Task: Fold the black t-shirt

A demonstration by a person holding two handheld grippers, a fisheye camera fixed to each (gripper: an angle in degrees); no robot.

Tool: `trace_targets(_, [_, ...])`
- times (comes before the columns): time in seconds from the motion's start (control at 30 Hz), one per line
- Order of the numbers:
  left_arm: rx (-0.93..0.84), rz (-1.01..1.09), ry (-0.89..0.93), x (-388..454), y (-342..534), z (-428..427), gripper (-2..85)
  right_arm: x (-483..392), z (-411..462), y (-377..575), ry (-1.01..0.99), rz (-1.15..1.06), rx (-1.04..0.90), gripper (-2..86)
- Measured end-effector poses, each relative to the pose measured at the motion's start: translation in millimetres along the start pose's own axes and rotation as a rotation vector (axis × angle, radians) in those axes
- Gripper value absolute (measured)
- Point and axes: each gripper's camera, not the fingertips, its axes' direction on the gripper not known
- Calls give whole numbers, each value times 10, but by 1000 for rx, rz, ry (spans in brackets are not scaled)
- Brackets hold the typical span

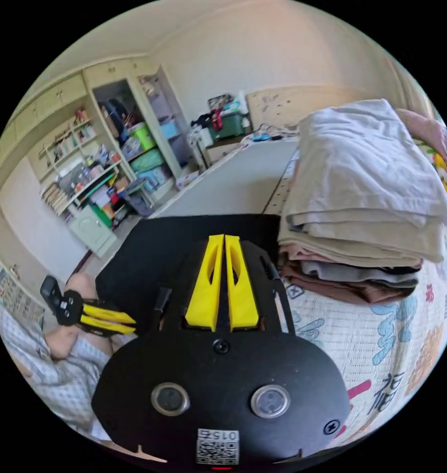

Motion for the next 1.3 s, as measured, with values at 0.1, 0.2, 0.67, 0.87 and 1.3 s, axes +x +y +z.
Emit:
trace_targets(0.1, [-17, 29, -15, 38, 182, -119, 48, -844, 224, -41, -91, -165, -156, 44])
trace_targets(0.2, [15, -43, -85, -124, 521, -383, 50, -1668, 186, 11, -111, -323, -192, 51])
trace_targets(0.67, [264, -601, -210, -763, 1699, -786, 48, -3310, 78, 131, 125, -204, -224, 30])
trace_targets(0.87, [184, -523, -292, -635, 1644, -695, 37, -3801, -180, -11, 352, -233, -259, 19])
trace_targets(1.3, [390, -692, -173, -896, 2179, -1120, 49, -3513, -1587, 322, 330, -80, 5, 57])
